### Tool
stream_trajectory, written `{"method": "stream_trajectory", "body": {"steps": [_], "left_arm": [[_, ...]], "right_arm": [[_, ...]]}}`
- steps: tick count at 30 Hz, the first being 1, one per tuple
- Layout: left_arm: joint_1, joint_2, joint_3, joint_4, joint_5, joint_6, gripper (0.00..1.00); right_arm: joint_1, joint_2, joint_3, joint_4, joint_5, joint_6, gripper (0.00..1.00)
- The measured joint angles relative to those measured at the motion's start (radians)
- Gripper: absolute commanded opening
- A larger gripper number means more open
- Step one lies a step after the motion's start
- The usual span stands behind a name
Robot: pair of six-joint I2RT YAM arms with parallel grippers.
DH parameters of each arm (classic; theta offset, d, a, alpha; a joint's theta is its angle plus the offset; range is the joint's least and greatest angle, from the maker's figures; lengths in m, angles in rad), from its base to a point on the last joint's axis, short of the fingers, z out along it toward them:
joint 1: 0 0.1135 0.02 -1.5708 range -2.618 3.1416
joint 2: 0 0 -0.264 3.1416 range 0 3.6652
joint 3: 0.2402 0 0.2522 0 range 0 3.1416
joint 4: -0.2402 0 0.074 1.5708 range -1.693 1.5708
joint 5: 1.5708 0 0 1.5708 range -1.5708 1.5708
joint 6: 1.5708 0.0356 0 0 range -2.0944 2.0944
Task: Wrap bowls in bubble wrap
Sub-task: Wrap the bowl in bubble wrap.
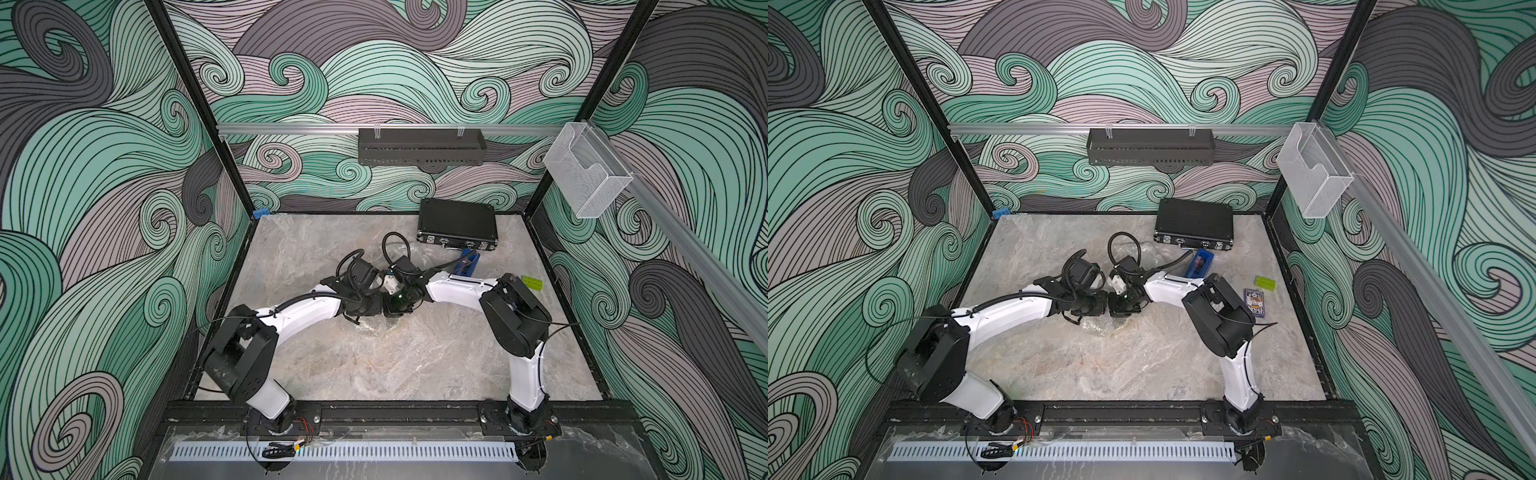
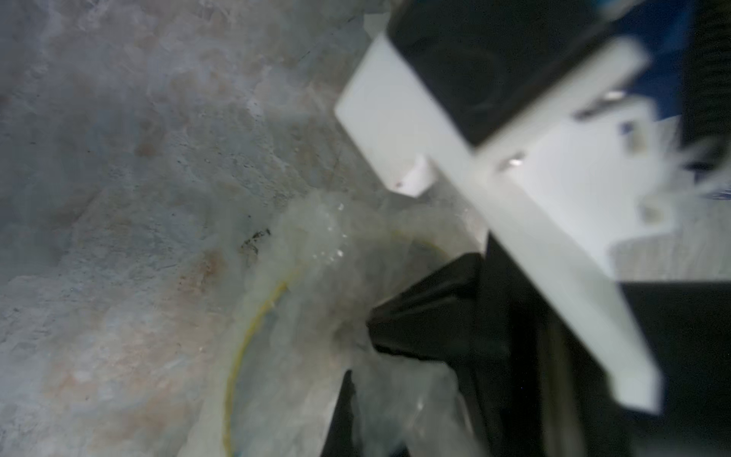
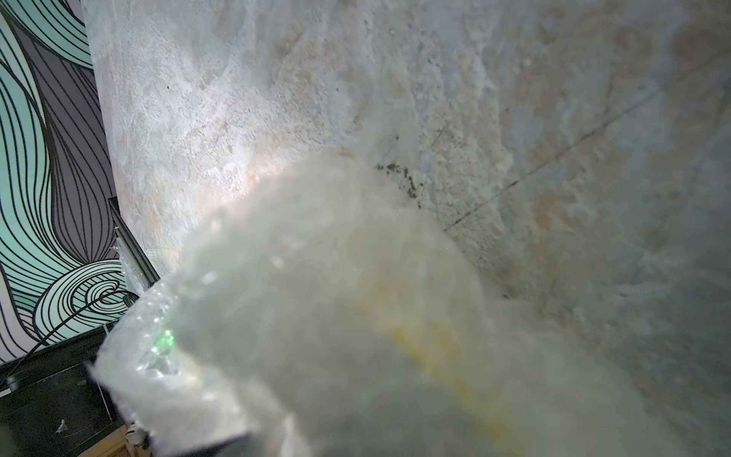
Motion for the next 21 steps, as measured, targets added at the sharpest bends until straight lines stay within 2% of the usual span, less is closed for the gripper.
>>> {"method": "stream_trajectory", "body": {"steps": [6, 10, 15, 21], "left_arm": [[0.028, 0.075, 0.013, 0.048, 0.028, 0.038, 0.0], [0.043, 0.098, 0.02, 0.071, 0.048, 0.041, 0.0], [0.053, 0.115, 0.026, 0.101, 0.082, 0.051, 0.0], [0.052, 0.132, 0.026, 0.128, 0.096, 0.053, 0.0]], "right_arm": [[-0.003, 0.0, -0.002, 0.009, 0.008, 0.01, 0.1], [-0.011, -0.008, -0.006, 0.012, 0.011, 0.024, 0.28], [-0.013, -0.046, -0.029, 0.019, 0.044, 0.034, 0.35], [-0.017, -0.109, -0.071, 0.015, 0.079, 0.033, 0.37]]}}
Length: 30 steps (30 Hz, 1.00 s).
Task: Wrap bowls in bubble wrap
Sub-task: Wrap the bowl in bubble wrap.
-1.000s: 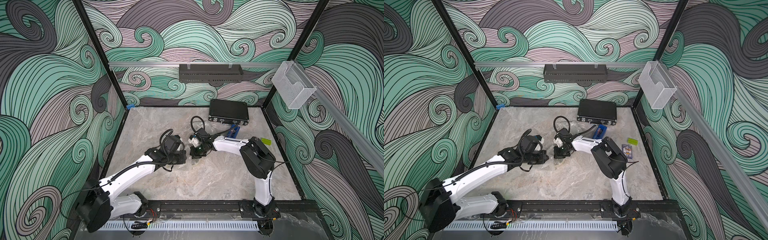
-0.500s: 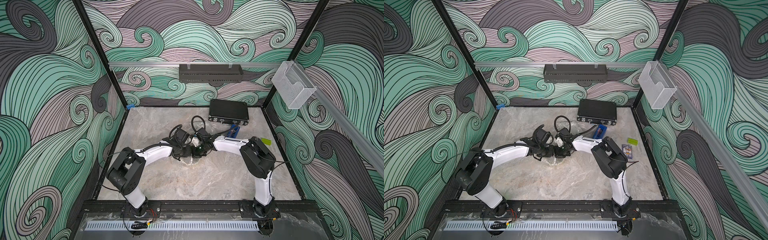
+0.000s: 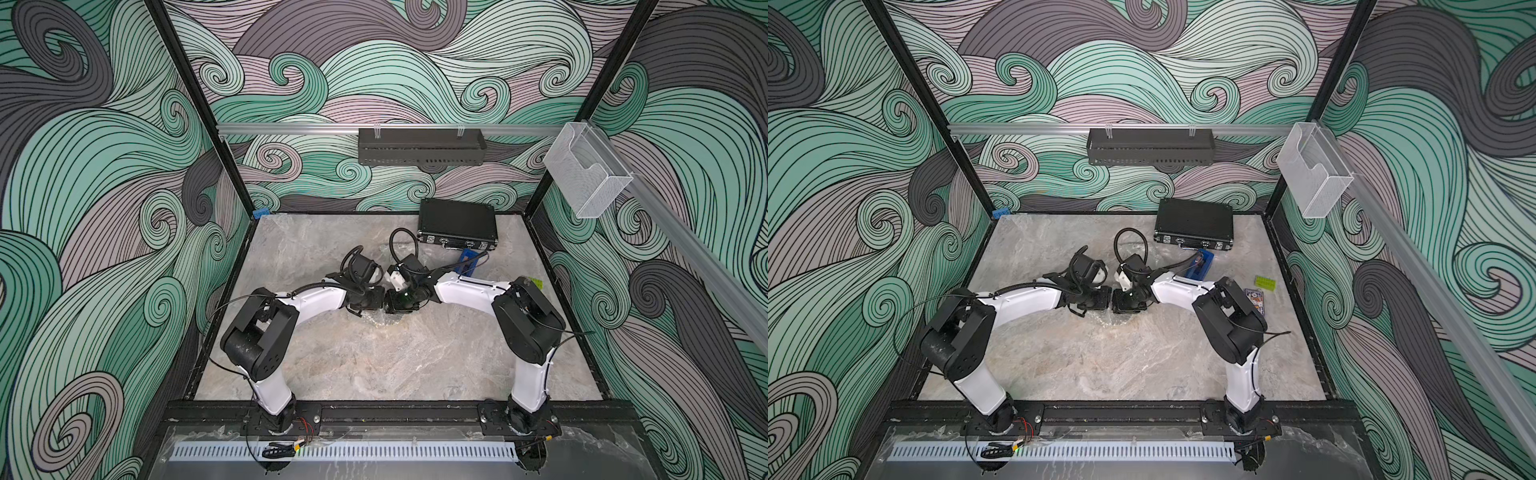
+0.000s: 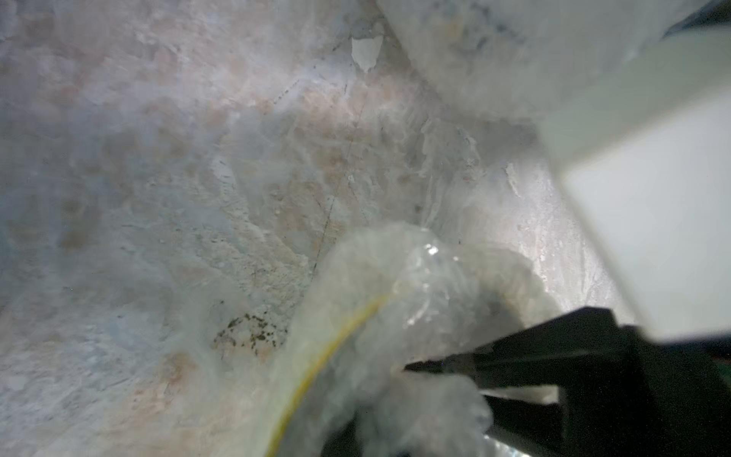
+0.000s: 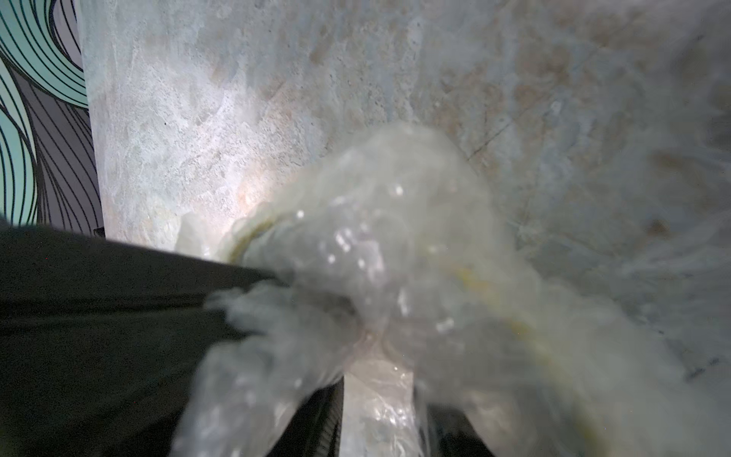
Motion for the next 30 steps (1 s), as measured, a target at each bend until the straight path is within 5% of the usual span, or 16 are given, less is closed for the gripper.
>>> {"method": "stream_trajectory", "body": {"steps": [7, 15, 27, 30], "left_arm": [[0.0, 0.016, -0.006, 0.015, 0.002, 0.001, 0.0], [0.0, 0.016, -0.006, 0.017, 0.01, 0.002, 0.0], [0.0, 0.012, -0.006, 0.014, 0.016, 0.012, 0.0], [0.001, -0.005, -0.006, -0.002, 0.006, 0.013, 0.08]], "right_arm": [[-0.017, -0.114, -0.043, -0.016, -0.009, -0.001, 0.33], [-0.024, -0.135, -0.075, 0.045, -0.102, 0.009, 0.43], [-0.021, -0.049, -0.043, 0.007, -0.056, 0.006, 0.22], [-0.022, -0.037, -0.03, -0.018, -0.032, 0.005, 0.19]]}}
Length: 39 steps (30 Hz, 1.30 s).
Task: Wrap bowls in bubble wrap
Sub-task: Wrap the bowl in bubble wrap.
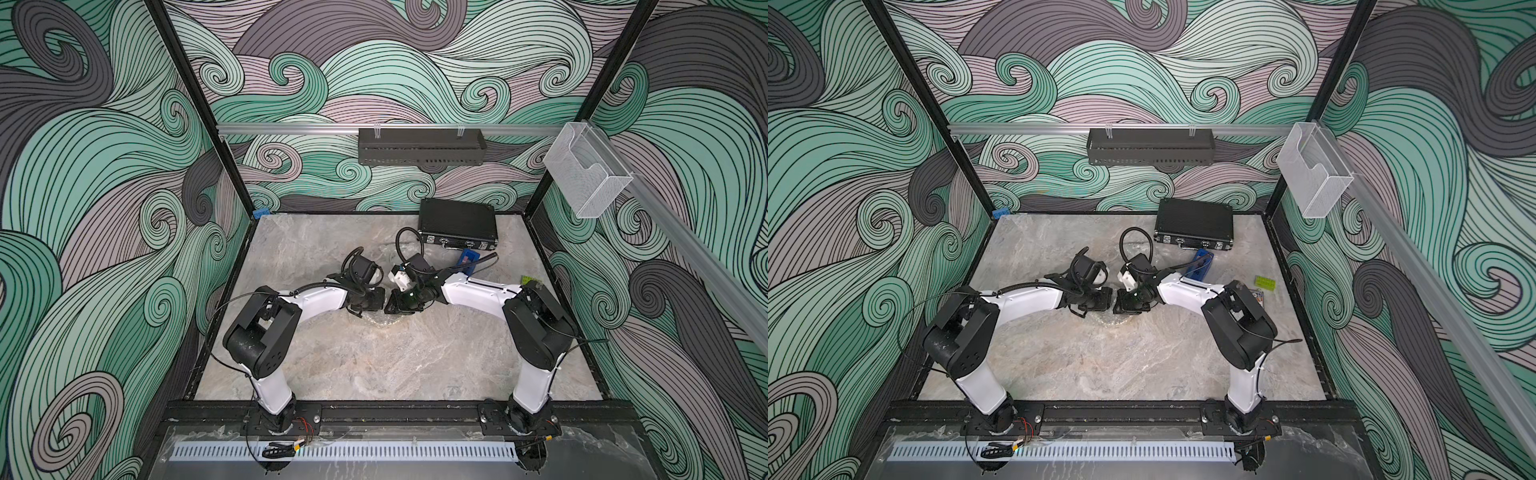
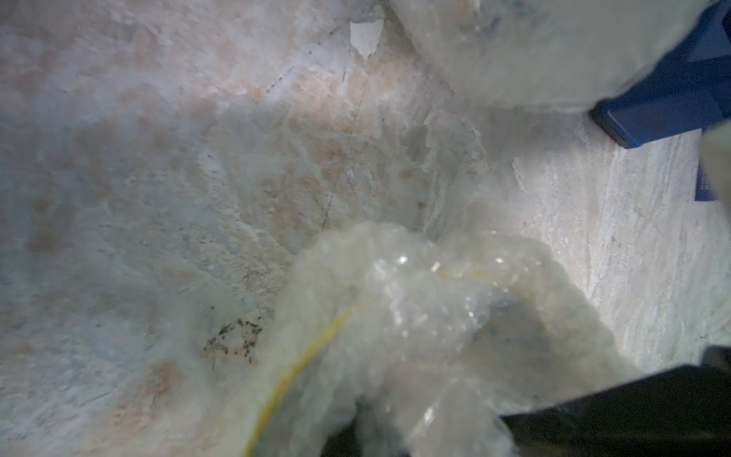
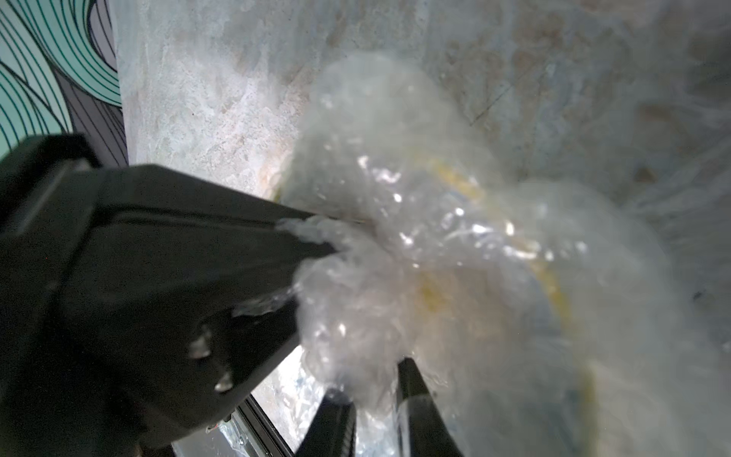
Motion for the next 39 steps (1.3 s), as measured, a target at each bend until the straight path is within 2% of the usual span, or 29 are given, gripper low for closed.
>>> {"method": "stream_trajectory", "body": {"steps": [1, 4, 7, 9, 12, 15, 21, 25, 28, 30, 34, 39], "left_arm": [[0.0, -0.011, 0.0, -0.011, -0.007, 0.0, 0.1], [0.005, -0.073, -0.009, -0.051, -0.038, -0.008, 0.3], [0.012, -0.152, -0.022, -0.093, -0.069, -0.014, 0.4], [0.019, -0.19, -0.03, -0.117, -0.092, -0.02, 0.59], [0.03, -0.204, -0.05, -0.131, -0.113, -0.024, 0.76], [0.038, -0.185, -0.063, -0.139, -0.11, -0.014, 0.84], [0.058, -0.077, -0.053, -0.109, -0.066, -0.003, 0.85], [0.064, -0.031, -0.019, -0.106, -0.055, 0.012, 0.8], [0.064, -0.006, 0.003, -0.099, -0.05, 0.019, 0.8], [0.065, 0.002, 0.003, -0.094, -0.047, 0.021, 0.8], [0.065, 0.002, 0.004, -0.092, -0.042, 0.026, 0.79], [0.065, 0.002, 0.004, -0.092, -0.04, 0.031, 0.78]], "right_arm": [[0.0, 0.006, 0.004, -0.004, 0.004, 0.0, 0.18], [0.0, 0.023, 0.01, -0.006, 0.009, -0.001, 0.17], [0.0, 0.026, 0.013, -0.008, 0.01, 0.002, 0.17], [0.0, 0.026, 0.014, -0.01, 0.011, 0.002, 0.17], [0.0, 0.026, 0.014, -0.01, 0.011, 0.003, 0.17], [0.0, 0.026, 0.014, -0.009, 0.01, 0.003, 0.18], [0.0, 0.026, 0.014, -0.01, 0.01, 0.003, 0.2], [-0.001, 0.019, 0.013, -0.011, 0.013, 0.002, 0.34], [-0.002, -0.011, 0.005, -0.014, 0.023, -0.003, 0.39], [-0.008, -0.049, -0.004, -0.031, 0.031, -0.006, 0.38], [-0.018, -0.112, 0.001, -0.037, 0.033, -0.003, 0.25], [-0.019, -0.094, 0.042, -0.026, -0.005, 0.016, 0.14]]}}
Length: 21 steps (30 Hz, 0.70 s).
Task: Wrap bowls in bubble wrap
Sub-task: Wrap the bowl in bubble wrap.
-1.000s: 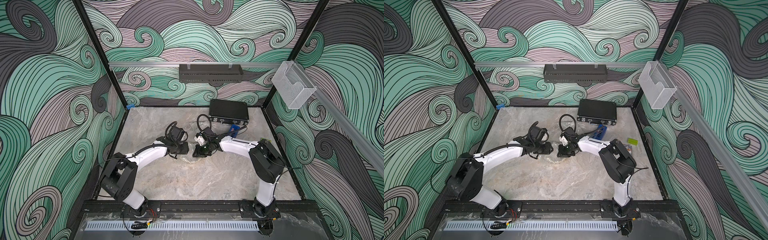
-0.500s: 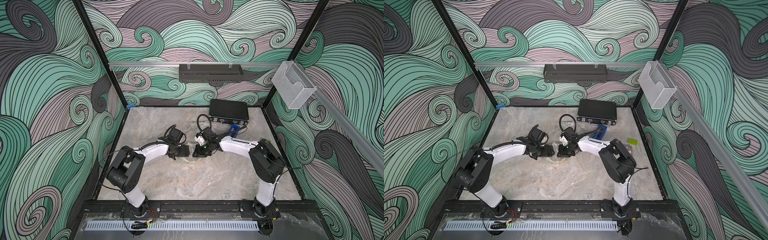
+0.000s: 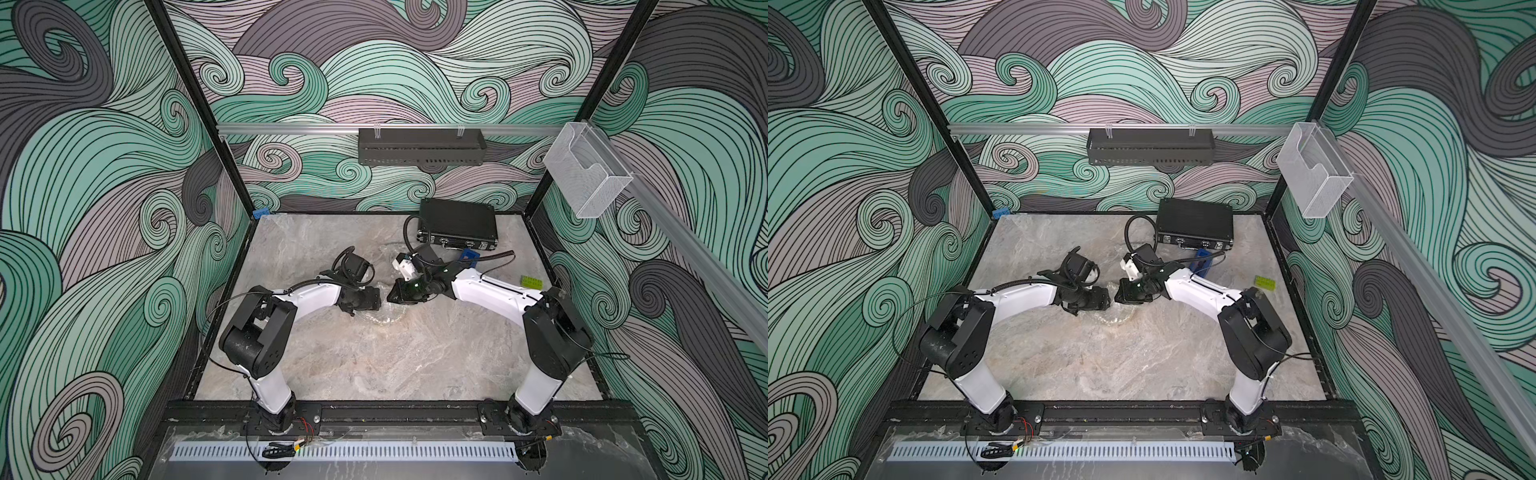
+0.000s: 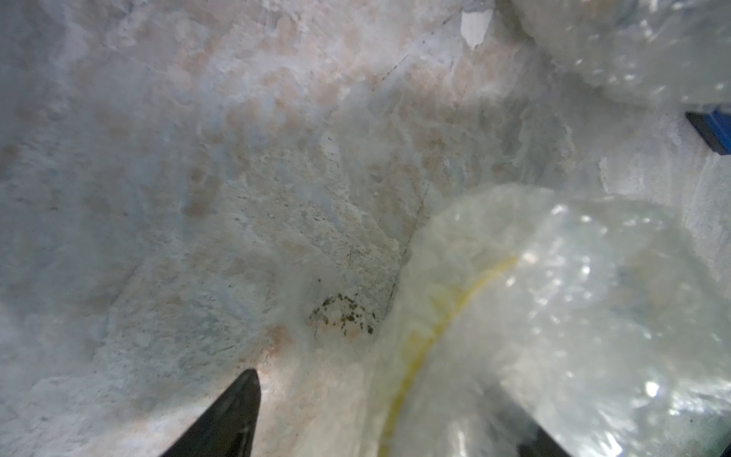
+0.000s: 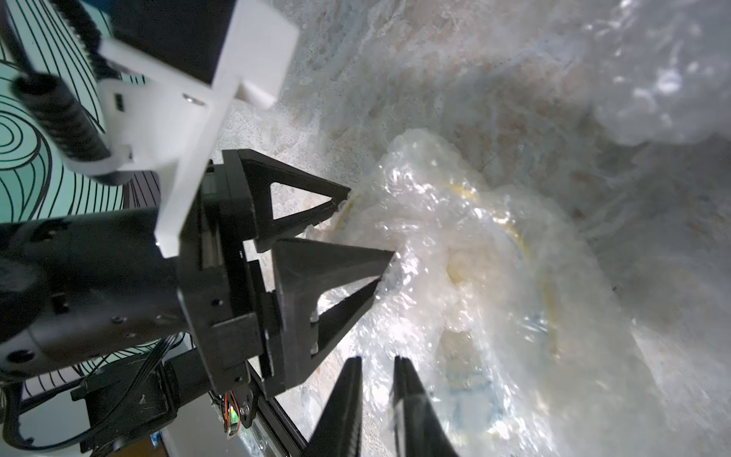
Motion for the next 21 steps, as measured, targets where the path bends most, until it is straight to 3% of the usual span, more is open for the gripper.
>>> {"method": "stream_trajectory", "body": {"steps": [8, 16, 21], "left_arm": [[0.0, 0.0, 0.0, 0.002, 0.003, 0.002, 0.78], [0.0, 0.0, 0.0, 0.002, 0.002, 0.003, 0.79], [0.0, 0.0, 0.016, -0.01, 0.002, 0.008, 0.85]], "right_arm": [[0.001, 0.117, 0.07, 0.022, -0.052, 0.017, 0.1], [-0.01, 0.155, 0.064, -0.032, 0.05, -0.008, 0.08], [-0.027, 0.156, 0.059, -0.036, 0.054, -0.015, 0.08]]}}
